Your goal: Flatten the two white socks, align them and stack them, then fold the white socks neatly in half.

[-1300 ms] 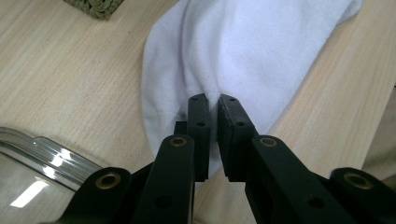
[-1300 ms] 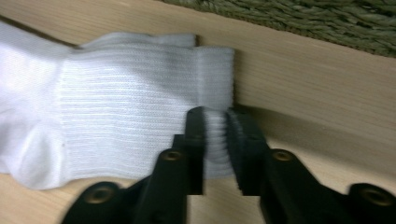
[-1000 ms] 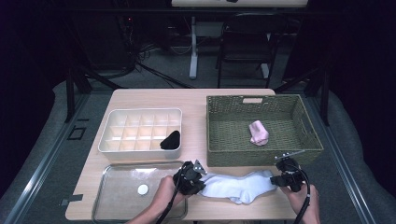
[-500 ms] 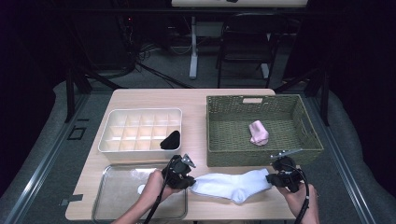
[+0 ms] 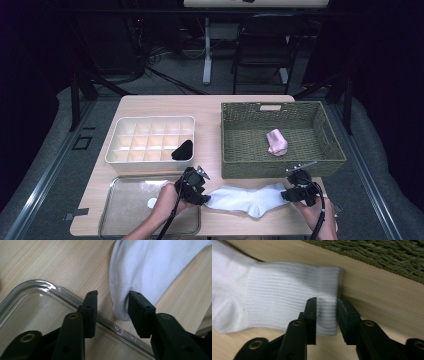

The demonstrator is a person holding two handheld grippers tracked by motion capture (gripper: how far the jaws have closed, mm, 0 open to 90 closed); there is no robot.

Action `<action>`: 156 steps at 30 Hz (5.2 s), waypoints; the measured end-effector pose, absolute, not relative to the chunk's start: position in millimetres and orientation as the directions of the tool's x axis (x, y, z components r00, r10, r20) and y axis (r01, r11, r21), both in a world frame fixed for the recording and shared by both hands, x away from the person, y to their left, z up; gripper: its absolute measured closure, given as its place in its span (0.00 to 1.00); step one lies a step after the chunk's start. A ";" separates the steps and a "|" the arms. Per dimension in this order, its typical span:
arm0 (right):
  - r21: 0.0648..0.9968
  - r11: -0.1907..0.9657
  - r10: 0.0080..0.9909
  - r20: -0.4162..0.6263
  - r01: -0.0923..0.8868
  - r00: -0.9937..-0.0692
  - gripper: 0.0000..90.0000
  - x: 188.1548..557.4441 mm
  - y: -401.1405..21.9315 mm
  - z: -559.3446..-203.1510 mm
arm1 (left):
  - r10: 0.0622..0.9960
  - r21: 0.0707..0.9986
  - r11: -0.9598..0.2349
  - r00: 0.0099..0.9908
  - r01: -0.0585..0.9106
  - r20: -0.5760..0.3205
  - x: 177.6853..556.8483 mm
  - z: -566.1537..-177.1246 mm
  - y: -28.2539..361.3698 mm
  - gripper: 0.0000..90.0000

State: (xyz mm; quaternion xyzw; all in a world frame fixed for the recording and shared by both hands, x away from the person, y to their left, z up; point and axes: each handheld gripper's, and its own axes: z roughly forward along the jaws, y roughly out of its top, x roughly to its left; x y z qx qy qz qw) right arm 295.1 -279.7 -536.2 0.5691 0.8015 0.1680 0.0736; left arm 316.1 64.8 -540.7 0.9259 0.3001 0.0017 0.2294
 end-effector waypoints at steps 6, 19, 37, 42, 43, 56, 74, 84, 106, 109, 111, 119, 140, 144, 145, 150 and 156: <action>0.334 0.305 0.932 0.086 0.892 -0.351 0.72 296.4 -280.7 -541.3 | 0.556 0.412 -0.722 0.820 0.556 -0.133 315.0 -544.7 61.5 0.63; 0.321 0.348 0.919 0.070 0.881 -0.389 0.66 296.7 -280.9 -546.7 | 0.538 0.401 -0.736 0.830 0.546 -0.145 311.0 -551.7 55.3 0.71; 0.336 0.299 0.918 0.154 0.893 -0.365 0.84 296.0 -284.8 -547.7 | 0.530 0.407 -0.736 0.835 0.541 -0.151 309.8 -553.2 54.3 0.79; 0.332 0.298 0.917 0.161 0.895 -0.365 0.85 295.8 -285.9 -545.1 | 0.525 0.408 -0.736 0.836 0.539 -0.157 311.2 -553.3 54.8 0.81; 0.326 0.307 0.916 0.154 0.894 -0.371 0.85 295.5 -286.1 -543.3 | 0.525 0.409 -0.736 0.836 0.540 -0.158 311.2 -553.4 54.8 0.81; 0.398 0.278 0.906 0.193 0.874 -0.376 0.85 288.3 -288.7 -526.2 | 0.533 0.430 -0.716 0.829 0.549 -0.172 312.8 -555.2 54.8 0.84; 0.467 0.241 0.855 0.312 0.851 -0.414 0.85 282.5 -285.6 -512.6 | 0.541 0.435 -0.698 0.817 0.569 -0.201 314.1 -556.0 56.8 0.85; 0.487 0.280 0.843 0.288 0.827 -0.455 0.84 279.0 -272.0 -507.3 | 0.543 0.442 -0.692 0.815 0.571 -0.204 313.2 -556.1 55.8 0.85; 0.545 0.334 0.798 0.271 0.769 -0.538 0.84 271.1 -241.4 -491.7 | 0.538 0.454 -0.682 0.814 0.573 -0.219 312.0 -557.1 50.3 0.85; 0.552 0.338 0.793 0.269 0.763 -0.546 0.84 271.0 -237.4 -490.2 | 0.538 0.456 -0.680 0.813 0.574 -0.221 312.2 -557.3 49.8 0.85; 0.556 0.343 0.791 0.263 0.757 -0.552 0.84 271.3 -234.9 -489.7 | 0.538 0.461 -0.678 0.814 0.573 -0.220 311.9 -557.3 49.3 0.85; 0.556 0.364 0.778 0.260 0.747 -0.572 0.84 272.9 -219.6 -492.6 | 0.536 0.458 -0.682 0.816 0.571 -0.218 311.8 -557.2 46.9 0.85; 0.570 0.424 0.750 0.215 0.704 -0.626 0.83 273.7 -177.0 -496.3 | 0.532 0.458 -0.677 0.813 0.576 -0.237 311.9 -557.9 43.0 0.85; 0.558 0.427 0.759 0.207 0.712 -0.617 0.83 275.3 -173.7 -500.9 | 0.535 0.462 -0.671 0.810 0.579 -0.240 311.6 -558.3 42.7 0.85; 0.553 0.434 0.756 0.207 0.712 -0.621 0.83 276.9 -171.9 -503.6 | 0.532 0.465 -0.670 0.811 0.579 -0.244 311.7 -558.9 42.3 0.85; 0.543 0.452 0.751 0.196 0.707 -0.631 0.83 278.8 -167.2 -508.7 | 0.531 0.472 -0.667 0.812 0.576 -0.242 310.6 -559.0 39.7 0.85; 0.553 0.435 0.763 0.193 0.710 -0.617 0.83 279.6 -164.4 -510.3 | 0.536 0.478 -0.664 0.812 0.574 -0.231 309.8 -558.5 37.1 0.84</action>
